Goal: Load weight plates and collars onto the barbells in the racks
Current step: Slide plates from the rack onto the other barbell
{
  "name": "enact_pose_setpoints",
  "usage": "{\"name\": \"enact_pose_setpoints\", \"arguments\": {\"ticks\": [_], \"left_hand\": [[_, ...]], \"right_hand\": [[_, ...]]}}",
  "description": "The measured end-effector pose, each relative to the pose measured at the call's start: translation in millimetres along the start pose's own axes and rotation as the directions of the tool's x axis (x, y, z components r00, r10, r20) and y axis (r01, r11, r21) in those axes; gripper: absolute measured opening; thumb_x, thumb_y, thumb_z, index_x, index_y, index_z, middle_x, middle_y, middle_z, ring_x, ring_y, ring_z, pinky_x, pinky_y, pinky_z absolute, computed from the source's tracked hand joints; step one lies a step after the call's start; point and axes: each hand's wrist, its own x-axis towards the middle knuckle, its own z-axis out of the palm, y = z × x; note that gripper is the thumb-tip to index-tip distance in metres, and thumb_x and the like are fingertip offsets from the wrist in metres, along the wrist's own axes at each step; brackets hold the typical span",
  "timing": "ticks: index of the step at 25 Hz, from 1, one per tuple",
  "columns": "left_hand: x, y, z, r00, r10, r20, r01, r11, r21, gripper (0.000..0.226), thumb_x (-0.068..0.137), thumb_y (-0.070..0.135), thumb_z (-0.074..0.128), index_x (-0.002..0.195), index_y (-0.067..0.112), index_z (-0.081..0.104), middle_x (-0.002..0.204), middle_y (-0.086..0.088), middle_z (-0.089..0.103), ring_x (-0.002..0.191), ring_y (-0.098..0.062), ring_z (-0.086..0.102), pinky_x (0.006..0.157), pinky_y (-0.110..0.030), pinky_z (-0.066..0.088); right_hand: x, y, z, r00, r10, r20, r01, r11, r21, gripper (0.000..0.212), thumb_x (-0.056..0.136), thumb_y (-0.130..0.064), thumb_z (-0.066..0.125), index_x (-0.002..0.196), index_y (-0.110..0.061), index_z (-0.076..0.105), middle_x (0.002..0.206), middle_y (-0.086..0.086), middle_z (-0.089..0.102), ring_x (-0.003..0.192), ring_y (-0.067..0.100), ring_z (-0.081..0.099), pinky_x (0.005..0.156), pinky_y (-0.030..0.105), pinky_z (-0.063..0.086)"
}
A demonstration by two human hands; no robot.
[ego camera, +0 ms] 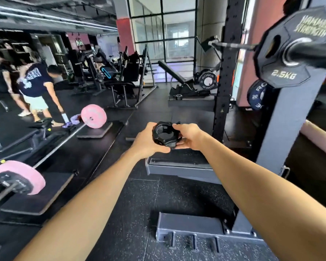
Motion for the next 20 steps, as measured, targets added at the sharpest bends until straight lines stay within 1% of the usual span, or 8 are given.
{"name": "enact_pose_setpoints", "arguments": {"ticks": [4, 6, 8, 10, 12, 14, 17, 20], "left_hand": [[60.0, -45.1, 37.7, 0.999, -0.032, -0.011, 0.033, 0.998, 0.044, 0.087, 0.056, 0.028, 0.092, 0.13, 0.023, 0.047, 0.125, 0.004, 0.055, 0.109, -0.016, 0.052, 0.082, -0.028, 0.043], [88.1, -69.6, 59.7, 0.997, -0.075, 0.017, 0.075, 0.996, 0.045, 0.089, 0.054, 0.028, 0.091, 0.131, 0.025, 0.046, 0.128, 0.004, 0.055, 0.114, -0.018, 0.053, 0.085, -0.03, 0.044], [116.2, -97.1, 85.1, 0.991, -0.121, 0.06, 0.118, 0.992, 0.048, 0.092, 0.055, 0.026, 0.091, 0.133, 0.025, 0.045, 0.13, 0.004, 0.055, 0.115, -0.019, 0.053, 0.087, -0.033, 0.046], [140.8, -124.8, 111.0, 0.979, -0.17, 0.112, 0.166, 0.985, 0.041, 0.093, 0.056, 0.022, 0.092, 0.136, 0.024, 0.044, 0.131, 0.004, 0.056, 0.114, -0.018, 0.053, 0.087, -0.033, 0.046], [159.3, -149.1, 134.5, 0.962, -0.221, 0.162, 0.215, 0.975, 0.052, 0.095, 0.057, 0.02, 0.091, 0.138, 0.024, 0.043, 0.13, 0.006, 0.056, 0.111, -0.017, 0.054, 0.081, -0.028, 0.043], [175.1, -171.3, 155.6, 0.946, -0.254, 0.203, 0.242, 0.967, 0.083, 0.098, 0.055, 0.022, 0.092, 0.139, 0.025, 0.041, 0.13, 0.006, 0.058, 0.114, -0.02, 0.057, 0.083, -0.029, 0.043], [196.4, -201.0, 185.8, 0.925, -0.298, 0.234, 0.28, 0.954, 0.109, 0.099, 0.055, 0.019, 0.091, 0.14, 0.025, 0.039, 0.13, 0.002, 0.061, 0.112, -0.024, 0.059, 0.09, -0.039, 0.049], [213.1, -225.7, 208.4, 0.907, -0.341, 0.247, 0.317, 0.939, 0.132, 0.096, 0.059, 0.014, 0.089, 0.14, 0.023, 0.039, 0.127, -0.003, 0.063, 0.11, -0.028, 0.059, 0.09, -0.04, 0.05]], "right_hand": [[86.1, 25.8, 2.9, 0.996, 0.081, -0.048, -0.083, 0.996, -0.04, 0.029, 0.095, -0.027, 0.058, 0.111, -0.002, 0.059, 0.098, 0.014, 0.064, 0.071, 0.028, 0.065, 0.067, 0.042, 0.058], [127.5, 42.3, 1.3, 0.988, 0.122, -0.097, -0.129, 0.989, -0.072, 0.031, 0.092, -0.029, 0.062, 0.107, -0.002, 0.06, 0.097, 0.012, 0.067, 0.078, 0.027, 0.066, 0.074, 0.043, 0.059], [172.8, 64.9, -3.2, 0.972, 0.182, -0.152, -0.201, 0.971, -0.126, 0.041, 0.088, -0.033, 0.067, 0.111, 0.001, 0.061, 0.105, 0.011, 0.068, 0.093, 0.028, 0.066, 0.086, 0.04, 0.056], [211.8, 89.3, -7.2, 0.958, 0.237, -0.161, -0.264, 0.948, -0.176, 0.041, 0.088, -0.032, 0.067, 0.112, 0.001, 0.059, 0.105, 0.007, 0.064, 0.095, 0.025, 0.062, 0.084, 0.031, 0.05], [244.8, 112.9, -10.6, 0.941, 0.294, -0.167, -0.324, 0.925, -0.2, 0.037, 0.09, -0.029, 0.065, 0.113, -0.001, 0.059, 0.105, 0.006, 0.063, 0.099, 0.027, 0.062, 0.082, 0.032, 0.049], [271.9, 134.5, -11.6, 0.923, 0.347, -0.166, -0.377, 0.904, -0.201, 0.034, 0.09, -0.028, 0.064, 0.111, -0.001, 0.059, 0.105, 0.009, 0.065, 0.102, 0.03, 0.065, 0.085, 0.034, 0.053], [308.7, 166.7, -11.7, 0.899, 0.41, -0.155, -0.435, 0.878, -0.201, 0.024, 0.09, -0.024, 0.063, 0.101, -0.003, 0.06, 0.105, 0.015, 0.069, 0.095, 0.033, 0.069, 0.086, 0.045, 0.057], [334.9, 190.8, -11.1, 0.885, 0.442, -0.147, -0.463, 0.866, -0.189, 0.021, 0.091, -0.021, 0.062, 0.102, -0.003, 0.061, 0.101, 0.015, 0.069, 0.086, 0.031, 0.071, 0.08, 0.042, 0.06]]}}
